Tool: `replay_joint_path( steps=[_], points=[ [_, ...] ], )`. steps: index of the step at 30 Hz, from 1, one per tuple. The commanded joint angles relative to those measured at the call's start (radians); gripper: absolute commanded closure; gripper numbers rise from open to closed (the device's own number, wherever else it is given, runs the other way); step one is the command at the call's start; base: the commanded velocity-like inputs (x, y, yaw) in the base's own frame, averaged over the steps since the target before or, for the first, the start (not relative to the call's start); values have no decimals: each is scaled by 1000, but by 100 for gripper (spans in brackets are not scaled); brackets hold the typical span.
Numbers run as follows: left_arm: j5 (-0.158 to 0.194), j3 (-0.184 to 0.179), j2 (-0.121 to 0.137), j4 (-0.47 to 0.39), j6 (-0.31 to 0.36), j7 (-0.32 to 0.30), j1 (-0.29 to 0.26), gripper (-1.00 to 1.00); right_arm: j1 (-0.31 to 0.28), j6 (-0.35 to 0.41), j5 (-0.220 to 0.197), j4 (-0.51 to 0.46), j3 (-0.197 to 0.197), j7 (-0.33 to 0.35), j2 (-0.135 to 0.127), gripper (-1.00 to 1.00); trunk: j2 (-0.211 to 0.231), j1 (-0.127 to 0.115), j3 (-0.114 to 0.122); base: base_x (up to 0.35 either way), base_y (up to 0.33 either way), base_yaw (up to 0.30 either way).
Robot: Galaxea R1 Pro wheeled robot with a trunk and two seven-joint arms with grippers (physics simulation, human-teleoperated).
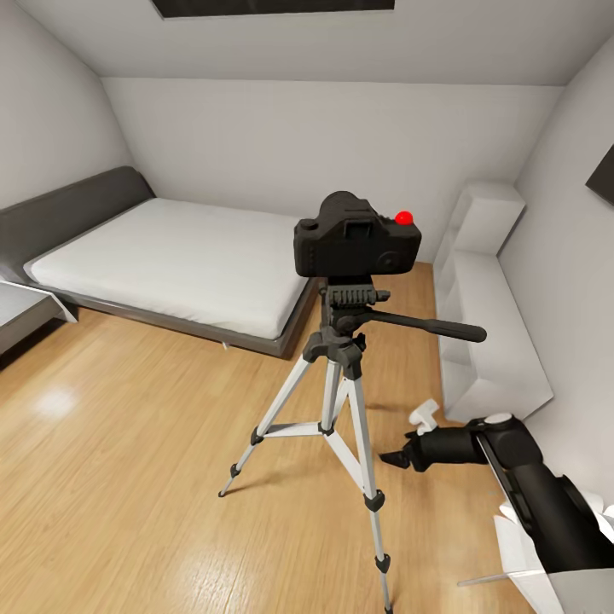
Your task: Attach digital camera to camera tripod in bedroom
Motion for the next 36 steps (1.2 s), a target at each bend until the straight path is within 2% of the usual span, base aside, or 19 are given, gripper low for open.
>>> replay_joint_path(
  steps=[1, 6, 11, 16, 19, 25, 26, 27, 31, 36],
  points=[
    [7, -8, 0, -1, 4, 4, -1, -100, -1, 1, 10, 6, 0, 9, -2, -100, -2, 0, -2, 0, 0, 0],
    [7, -8, 0, -1, 4, 4, -1, -100, -1, -5, 11, 39, -1, 6, -6, -100, -2, 0, -2, 0, 0, 0],
    [7, -8, 1, -1, 4, 4, -1, -100, -1, -21, 12, 99, -2, -5, -20, -100, -2, 0, -2, 0, 0, 0],
    [7, -8, 1, -1, 4, 4, -1, -100, -1, -82, 11, 184, -4, -29, -44, -100, -2, 0, -2, 0, 0, 0],
    [6, -9, 0, -3, 3, 4, -1, -100, -1, -133, 11, 237, -20, -50, -55, -100, -2, 0, -2, 0, 0, 0],
    [6, -9, -5, -6, 3, 4, -1, -100, -1, -220, 11, 348, -109, -83, -65, -100, -2, 0, -2, 0, 0, 0],
    [6, -9, -7, -6, 3, 4, -1, -100, -1, -230, 11, 364, -126, -86, -65, -100, -2, 0, -2, 0, 0, 0],
    [5, -9, -12, -5, 3, 4, -1, -100, -1, -249, 11, 394, -161, -90, -67, -100, -2, 0, -2, 0, 0, 0],
    [5, -8, -19, -3, 2, 4, -1, -100, -1, -277, 12, 445, -224, -95, -72, -100, -2, 0, -2, 0, 0, 0],
    [6, -8, -22, -3, 2, 4, -1, -100, -1, -298, 12, 503, -288, -108, -91, -100, -2, 0, -2, 0, 0, 0]
  ],
)
